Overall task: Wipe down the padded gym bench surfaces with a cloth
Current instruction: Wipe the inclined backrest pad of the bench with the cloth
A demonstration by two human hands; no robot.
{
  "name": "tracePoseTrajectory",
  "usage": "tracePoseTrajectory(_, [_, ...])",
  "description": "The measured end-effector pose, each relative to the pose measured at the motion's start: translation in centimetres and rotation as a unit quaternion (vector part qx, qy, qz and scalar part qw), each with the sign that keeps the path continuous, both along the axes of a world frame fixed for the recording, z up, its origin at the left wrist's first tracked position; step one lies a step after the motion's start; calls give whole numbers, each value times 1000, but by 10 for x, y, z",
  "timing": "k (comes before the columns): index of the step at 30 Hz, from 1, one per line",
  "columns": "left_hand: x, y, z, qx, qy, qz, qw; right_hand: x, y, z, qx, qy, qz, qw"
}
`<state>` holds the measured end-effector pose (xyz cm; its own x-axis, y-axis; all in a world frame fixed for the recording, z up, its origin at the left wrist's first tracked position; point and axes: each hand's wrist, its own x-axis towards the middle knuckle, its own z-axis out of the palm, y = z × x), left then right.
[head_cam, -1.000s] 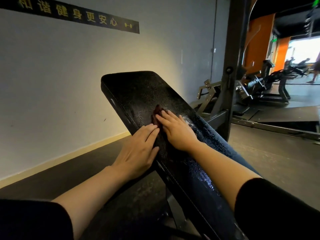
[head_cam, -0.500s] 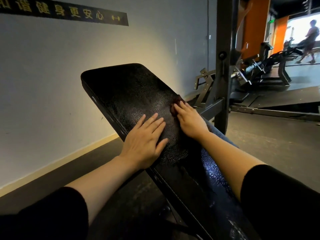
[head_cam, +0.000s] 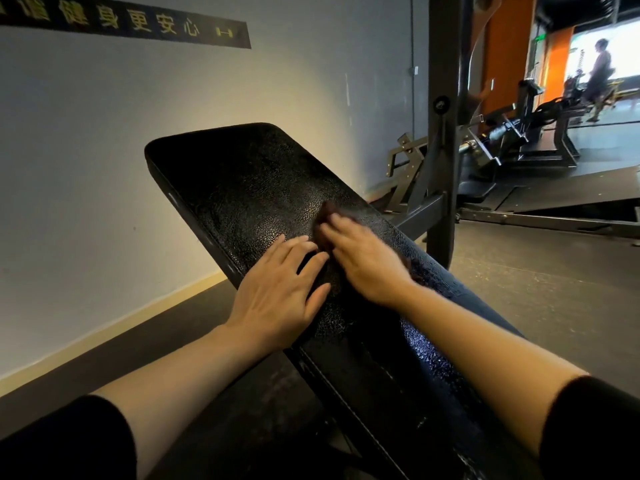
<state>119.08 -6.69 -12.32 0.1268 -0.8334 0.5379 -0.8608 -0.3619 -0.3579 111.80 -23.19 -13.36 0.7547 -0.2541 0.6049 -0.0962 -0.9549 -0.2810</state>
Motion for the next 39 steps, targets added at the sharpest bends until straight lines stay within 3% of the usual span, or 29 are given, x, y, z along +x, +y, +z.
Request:
tracePoseTrajectory(3, [-2, 2, 1, -12, -4, -14, 1000, -12, -1, -6, -52, 0, 91, 994])
tracePoseTrajectory(5, [-3, 3, 1, -13, -7, -17, 1000, -5, -33, -5, -35, 17, 26, 999])
tracePoseTrajectory(7, [-4, 3, 0, -18, -1, -12, 1000, 5, -55, 2, 66, 19, -71, 995])
tracePoseTrajectory(9, [-4, 2, 0, -33, 11, -7, 999, 18, -50, 10, 108, 8, -119, 987])
tracePoseTrajectory(11, [-4, 2, -1, -45, 15, -9, 999, 24, -23, 17, 70, 4, -82, 994])
tracePoseTrajectory(13, [-5, 3, 0, -50, 18, -15, 998, 19, 7, 15, -1, 6, 16, 1000])
tracePoseTrajectory(16, [-5, 6, 0, -46, 17, -19, 999, 5, -1, 6, -58, 21, 101, 993])
tracePoseTrajectory(18, [-4, 5, -1, -52, 12, -21, 998, 8, -31, 3, -46, 30, 46, 997])
tracePoseTrajectory(21, [-6, 4, -2, -86, 21, -25, 996, 23, -48, 7, 48, 23, -70, 996])
tracePoseTrajectory(23, [-6, 3, -2, -99, 28, -29, 994, 30, -32, 13, 54, 18, -78, 995])
tracePoseTrajectory(29, [-5, 5, -5, -115, 33, -35, 992, 7, -11, 4, -115, 30, 148, 982])
tracePoseTrajectory(35, [-3, 2, -5, -150, 52, -28, 987, 40, -36, 28, 64, 5, -73, 995])
tracePoseTrajectory(39, [-1, 3, -7, -162, 49, -34, 985, 50, 20, 33, -55, 8, 89, 995])
